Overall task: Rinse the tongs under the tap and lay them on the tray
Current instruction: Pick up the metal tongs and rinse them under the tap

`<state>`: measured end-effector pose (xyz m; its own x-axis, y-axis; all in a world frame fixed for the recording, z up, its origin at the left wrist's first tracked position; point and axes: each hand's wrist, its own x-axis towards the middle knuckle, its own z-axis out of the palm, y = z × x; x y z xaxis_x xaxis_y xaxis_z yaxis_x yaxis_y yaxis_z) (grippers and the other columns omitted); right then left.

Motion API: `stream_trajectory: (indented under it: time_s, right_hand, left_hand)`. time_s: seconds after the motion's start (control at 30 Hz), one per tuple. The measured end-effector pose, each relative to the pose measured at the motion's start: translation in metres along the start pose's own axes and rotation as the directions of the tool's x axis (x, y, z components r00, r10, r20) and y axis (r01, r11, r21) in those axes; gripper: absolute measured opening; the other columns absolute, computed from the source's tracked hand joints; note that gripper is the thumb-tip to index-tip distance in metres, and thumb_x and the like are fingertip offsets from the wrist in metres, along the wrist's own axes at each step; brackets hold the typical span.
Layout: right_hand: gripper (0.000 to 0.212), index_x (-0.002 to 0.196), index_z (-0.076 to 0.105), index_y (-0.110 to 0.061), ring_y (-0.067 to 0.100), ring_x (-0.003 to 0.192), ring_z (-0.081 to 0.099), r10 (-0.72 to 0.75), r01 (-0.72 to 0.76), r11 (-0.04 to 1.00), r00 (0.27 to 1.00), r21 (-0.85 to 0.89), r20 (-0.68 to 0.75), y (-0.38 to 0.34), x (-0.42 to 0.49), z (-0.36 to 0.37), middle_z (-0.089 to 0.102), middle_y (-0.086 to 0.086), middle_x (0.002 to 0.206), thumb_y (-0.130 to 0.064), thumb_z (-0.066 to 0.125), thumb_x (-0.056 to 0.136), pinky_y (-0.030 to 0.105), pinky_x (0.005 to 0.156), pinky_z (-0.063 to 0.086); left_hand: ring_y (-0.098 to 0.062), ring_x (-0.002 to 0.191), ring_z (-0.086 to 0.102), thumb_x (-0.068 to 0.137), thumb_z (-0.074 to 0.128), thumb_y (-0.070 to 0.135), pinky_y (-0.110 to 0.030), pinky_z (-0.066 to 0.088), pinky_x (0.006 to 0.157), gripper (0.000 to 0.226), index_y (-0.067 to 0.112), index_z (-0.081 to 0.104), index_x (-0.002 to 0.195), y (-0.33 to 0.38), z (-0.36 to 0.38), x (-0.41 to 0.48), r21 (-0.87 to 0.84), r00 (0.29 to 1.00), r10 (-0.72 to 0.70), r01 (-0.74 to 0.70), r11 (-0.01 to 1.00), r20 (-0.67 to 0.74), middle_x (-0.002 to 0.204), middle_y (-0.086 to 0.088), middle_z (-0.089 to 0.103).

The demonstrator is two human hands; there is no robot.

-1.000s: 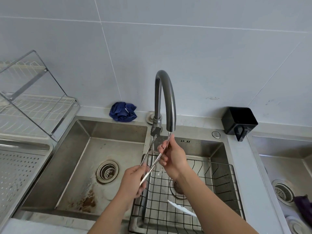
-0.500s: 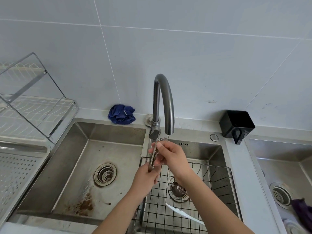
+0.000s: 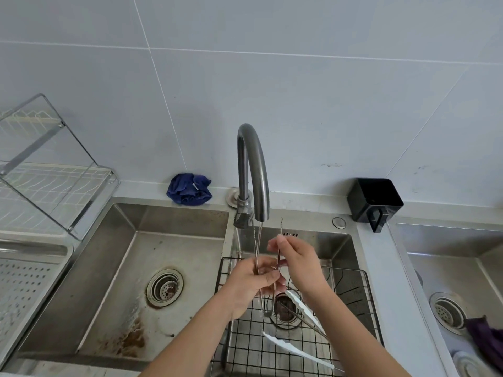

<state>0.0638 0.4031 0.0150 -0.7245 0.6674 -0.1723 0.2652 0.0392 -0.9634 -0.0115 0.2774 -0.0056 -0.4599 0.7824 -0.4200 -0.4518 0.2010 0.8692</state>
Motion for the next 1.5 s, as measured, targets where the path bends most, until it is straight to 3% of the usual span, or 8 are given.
stream_trajectory:
  time_s: [0.2,0.33,0.43,0.57,0.77,1.1,1.27,1.5]
  right_hand:
    - [0.026,0.08,0.061,-0.011,0.011,0.064,0.067,-0.079,0.079,0.997,0.997,-0.014,0.021,-0.006,0.006,0.002,0.064,-0.004,0.065,-0.022,0.058,0.104,0.028,0.062,0.055]
    - [0.021,0.085,0.066,-0.018,0.006,0.061,0.06,-0.082,0.081,0.996,0.995,0.028,0.051,-0.005,0.003,0.004,0.063,-0.009,0.064,-0.022,0.058,0.104,0.026,0.057,0.052]
    - [0.018,0.088,0.069,-0.019,0.011,0.065,0.06,-0.067,0.062,0.996,0.995,0.071,0.067,-0.001,-0.004,0.005,0.066,-0.005,0.068,-0.022,0.059,0.104,0.029,0.061,0.052]
    - [0.017,0.094,0.071,-0.019,0.012,0.066,0.059,-0.098,0.086,0.987,0.992,0.135,0.083,0.004,-0.013,0.003,0.066,-0.001,0.071,-0.016,0.058,0.104,0.025,0.062,0.051]
    - [0.021,0.094,0.073,-0.03,-0.002,0.074,0.063,-0.142,0.135,0.989,0.984,0.064,0.111,0.004,-0.024,-0.001,0.072,-0.013,0.081,-0.016,0.06,0.103,0.015,0.068,0.049]
    - [0.018,0.09,0.072,-0.045,0.0,0.076,0.062,-0.232,0.223,0.972,0.956,0.071,0.18,-0.002,-0.05,-0.002,0.071,-0.017,0.08,-0.032,0.061,0.098,0.013,0.071,0.046]
    - [0.015,0.094,0.072,-0.027,0.004,0.078,0.062,-0.15,0.148,0.989,0.98,0.028,0.132,0.0,-0.036,0.0,0.071,-0.007,0.082,-0.026,0.061,0.103,0.022,0.072,0.048]
    - [0.018,0.094,0.07,-0.038,-0.003,0.074,0.063,-0.15,0.161,0.983,0.981,-0.083,0.121,-0.02,-0.005,0.015,0.071,-0.023,0.079,-0.034,0.056,0.104,0.013,0.066,0.044]
  left_hand:
    - [-0.018,0.09,0.074,0.087,0.068,0.045,-0.042,0.059,0.08,0.034,0.018,0.069,0.109,0.0,0.005,0.011,0.075,0.981,0.055,-0.041,0.996,-0.186,0.097,0.0,0.078]
    - [-0.021,0.088,0.074,0.083,0.068,0.022,-0.052,0.056,0.088,0.028,0.027,0.072,0.11,0.009,0.008,0.016,0.041,0.98,0.065,-0.058,0.997,-0.187,0.093,0.001,0.078]
    - [-0.021,0.08,0.07,0.071,0.057,0.012,-0.044,0.059,0.073,0.034,0.022,0.075,0.098,0.018,0.01,0.02,-0.019,0.973,0.076,-0.082,0.996,-0.216,0.083,-0.003,0.073]
    - [-0.018,0.06,0.064,0.096,0.06,0.02,-0.03,0.051,0.05,0.017,0.02,0.075,0.088,0.023,0.013,0.023,-0.077,0.938,0.154,-0.187,0.979,-0.311,0.073,-0.004,0.069]
    - [-0.013,0.068,0.07,0.103,0.055,0.02,-0.026,0.054,0.058,0.019,0.017,0.072,0.095,0.023,0.009,0.017,0.093,0.875,0.287,-0.273,0.957,-0.391,0.071,0.001,0.073]
    - [-0.008,0.058,0.067,0.101,0.056,0.037,-0.019,0.05,0.052,0.04,0.024,0.073,0.068,0.027,0.008,-0.007,0.186,0.831,0.37,-0.32,0.929,-0.415,0.063,0.0,0.071]
    - [-0.015,0.065,0.072,0.102,0.057,0.032,-0.027,0.055,0.059,0.032,0.028,0.078,0.078,0.036,0.012,0.002,0.223,0.814,0.367,-0.296,0.929,-0.451,0.069,-0.002,0.075]
    - [-0.025,0.077,0.077,0.097,0.06,0.012,-0.05,0.064,0.071,0.018,0.017,0.078,0.097,0.05,-0.007,0.004,0.174,0.786,0.334,-0.285,0.943,-0.52,0.081,-0.007,0.079]
